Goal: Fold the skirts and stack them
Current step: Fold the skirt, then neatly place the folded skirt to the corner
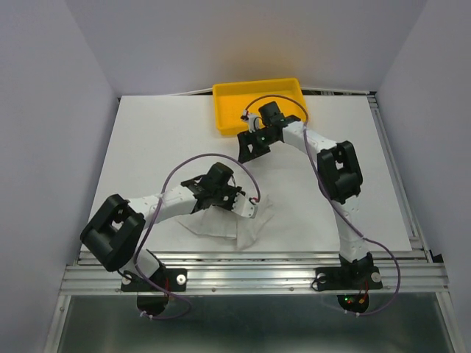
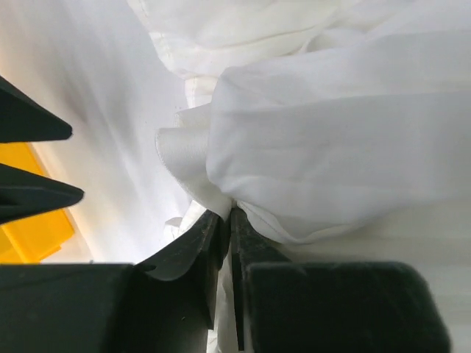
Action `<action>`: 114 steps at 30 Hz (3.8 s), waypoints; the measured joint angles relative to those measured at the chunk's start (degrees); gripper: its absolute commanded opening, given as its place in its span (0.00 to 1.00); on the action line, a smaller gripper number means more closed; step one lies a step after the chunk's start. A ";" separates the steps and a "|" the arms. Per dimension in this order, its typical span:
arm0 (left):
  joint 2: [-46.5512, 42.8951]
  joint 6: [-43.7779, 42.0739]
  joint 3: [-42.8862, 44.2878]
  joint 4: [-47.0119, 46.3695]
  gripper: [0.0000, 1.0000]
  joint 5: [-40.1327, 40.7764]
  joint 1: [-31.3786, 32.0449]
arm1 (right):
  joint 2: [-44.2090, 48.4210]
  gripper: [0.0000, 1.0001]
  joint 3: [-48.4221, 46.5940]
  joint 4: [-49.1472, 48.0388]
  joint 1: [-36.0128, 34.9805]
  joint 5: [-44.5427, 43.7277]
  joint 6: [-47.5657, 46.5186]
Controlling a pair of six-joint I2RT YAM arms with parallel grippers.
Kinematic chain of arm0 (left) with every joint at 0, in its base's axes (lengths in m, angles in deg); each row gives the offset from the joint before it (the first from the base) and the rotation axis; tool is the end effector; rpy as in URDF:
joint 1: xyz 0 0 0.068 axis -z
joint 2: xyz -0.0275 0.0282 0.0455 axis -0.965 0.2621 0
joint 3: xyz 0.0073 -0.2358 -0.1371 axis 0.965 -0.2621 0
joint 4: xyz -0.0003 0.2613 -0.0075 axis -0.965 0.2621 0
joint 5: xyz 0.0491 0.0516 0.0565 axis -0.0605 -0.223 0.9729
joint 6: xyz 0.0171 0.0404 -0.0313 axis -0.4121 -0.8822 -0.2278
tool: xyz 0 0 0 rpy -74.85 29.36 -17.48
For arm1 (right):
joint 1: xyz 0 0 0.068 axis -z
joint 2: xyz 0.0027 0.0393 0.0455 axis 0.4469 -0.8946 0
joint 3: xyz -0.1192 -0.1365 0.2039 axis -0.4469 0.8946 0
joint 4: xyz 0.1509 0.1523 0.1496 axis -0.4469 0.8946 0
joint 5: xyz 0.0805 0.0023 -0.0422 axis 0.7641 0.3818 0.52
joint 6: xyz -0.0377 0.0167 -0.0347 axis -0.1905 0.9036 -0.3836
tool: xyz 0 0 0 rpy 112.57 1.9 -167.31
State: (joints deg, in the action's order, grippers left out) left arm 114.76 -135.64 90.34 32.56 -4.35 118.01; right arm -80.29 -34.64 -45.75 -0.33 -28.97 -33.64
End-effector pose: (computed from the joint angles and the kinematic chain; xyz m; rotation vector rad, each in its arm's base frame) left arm 0.2092 -0.2082 0.1899 2.0234 1.1031 -0.0128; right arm 0.4329 0.2419 0.1842 -0.8501 2.4516 0.9395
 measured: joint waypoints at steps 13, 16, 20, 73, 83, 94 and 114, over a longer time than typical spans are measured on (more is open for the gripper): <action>8.00 17.18 30.40 17.77 0.65 -5.90 -5.66 | 18.95 0.72 12.15 -0.13 11.37 0.68 1.90; 6.69 26.82 34.29 19.43 0.57 -7.41 -9.33 | 27.45 0.65 16.79 -2.60 11.89 3.30 4.31; 2.25 37.18 33.83 20.81 0.53 -10.80 -15.96 | 35.82 0.56 24.35 -6.38 8.90 8.87 6.97; -2.93 79.91 19.98 10.67 0.98 6.91 -11.15 | 40.41 1.00 37.79 -0.96 10.73 -5.03 5.14; 5.97 88.65 16.52 10.51 0.99 9.77 -4.24 | 40.41 1.00 37.79 -0.59 10.73 -10.80 5.38; 23.82 88.06 27.78 12.83 0.98 15.02 -10.29 | 40.41 1.00 37.66 0.31 10.73 -14.49 4.55; 48.63 64.37 68.37 35.36 0.98 24.20 -38.88 | 38.47 1.00 37.05 0.50 11.80 -15.89 1.60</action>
State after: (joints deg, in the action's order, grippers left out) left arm 163.39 -71.27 158.71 67.92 19.84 79.12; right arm -41.83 2.40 -45.25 11.48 -44.86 -32.05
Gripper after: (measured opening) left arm 0.985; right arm 0.998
